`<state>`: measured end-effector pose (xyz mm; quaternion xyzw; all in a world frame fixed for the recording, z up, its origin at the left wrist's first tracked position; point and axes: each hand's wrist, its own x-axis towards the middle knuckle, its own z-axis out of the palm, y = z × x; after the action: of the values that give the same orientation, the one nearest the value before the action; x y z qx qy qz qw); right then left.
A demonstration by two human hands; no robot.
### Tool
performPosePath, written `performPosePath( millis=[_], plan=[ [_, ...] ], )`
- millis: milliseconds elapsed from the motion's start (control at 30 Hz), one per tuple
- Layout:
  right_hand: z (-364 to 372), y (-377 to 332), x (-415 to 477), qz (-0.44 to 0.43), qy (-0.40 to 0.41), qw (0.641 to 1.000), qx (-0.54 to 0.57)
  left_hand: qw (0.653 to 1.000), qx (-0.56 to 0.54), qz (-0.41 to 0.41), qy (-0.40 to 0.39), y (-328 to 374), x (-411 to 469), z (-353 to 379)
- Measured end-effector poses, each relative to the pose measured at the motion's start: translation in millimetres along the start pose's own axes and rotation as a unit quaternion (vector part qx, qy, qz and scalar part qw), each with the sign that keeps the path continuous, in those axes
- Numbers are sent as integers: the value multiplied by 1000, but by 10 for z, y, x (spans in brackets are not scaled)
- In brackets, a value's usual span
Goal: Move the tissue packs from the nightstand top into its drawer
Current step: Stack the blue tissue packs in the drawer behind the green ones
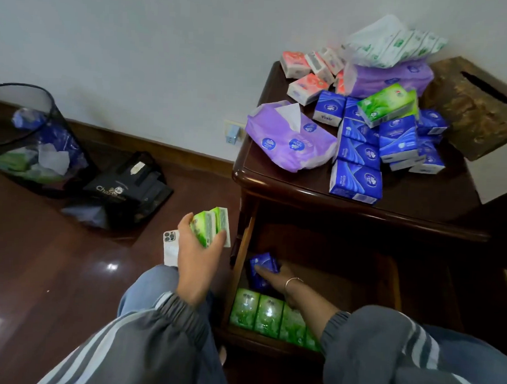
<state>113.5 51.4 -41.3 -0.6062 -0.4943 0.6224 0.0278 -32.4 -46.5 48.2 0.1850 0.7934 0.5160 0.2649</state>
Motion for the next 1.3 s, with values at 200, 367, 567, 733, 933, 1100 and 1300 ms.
performPosePath(
  millis=[200, 367, 567, 733, 933, 1100, 1300],
  plan=[
    [-112, 106, 197, -7, 41, 993, -106, 1000, 3, -18, -9, -30, 40, 48],
    [-61, 169, 215, -20, 14, 987, -156, 999, 9, -26, -19, -24, 43, 80],
    [109, 143, 199, -7, -49, 988, -144, 999, 18, -33, -33, -72, 58, 77],
    [-17, 64, 122, -14, -7, 976, -217, 996, 10, -32, -77, -95, 60, 100],
    [-304, -474, -439, -43, -54, 995, 78, 983, 83, 24, -160, -64, -102, 199],
    [-717, -551, -974, -89, -135, 982, 101, 955, 162, 153, -198, 76, -532, 499],
    [-1072, -255, -1259, -89, -79, 988, 95, 911, 261, 229, -222, 137, -1047, 853]
  ],
)
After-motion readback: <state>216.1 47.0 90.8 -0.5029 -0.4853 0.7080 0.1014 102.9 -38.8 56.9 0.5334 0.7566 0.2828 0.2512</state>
